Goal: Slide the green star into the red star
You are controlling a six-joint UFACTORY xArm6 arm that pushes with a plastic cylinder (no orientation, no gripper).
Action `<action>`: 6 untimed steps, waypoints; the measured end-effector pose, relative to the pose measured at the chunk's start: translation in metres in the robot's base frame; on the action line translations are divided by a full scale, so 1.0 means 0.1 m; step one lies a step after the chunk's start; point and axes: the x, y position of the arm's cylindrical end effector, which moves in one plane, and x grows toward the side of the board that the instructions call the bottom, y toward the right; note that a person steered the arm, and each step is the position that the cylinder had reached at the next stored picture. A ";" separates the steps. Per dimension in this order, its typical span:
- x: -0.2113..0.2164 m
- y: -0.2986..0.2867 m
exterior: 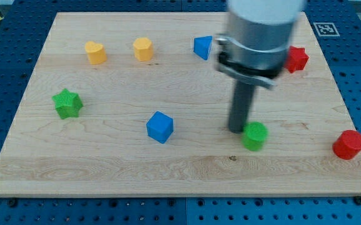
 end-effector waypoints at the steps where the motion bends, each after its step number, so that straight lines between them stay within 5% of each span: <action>1: 0.06 0.37; 2: -0.07 0.16; 4: 0.40 -0.13; 6: 0.33 0.79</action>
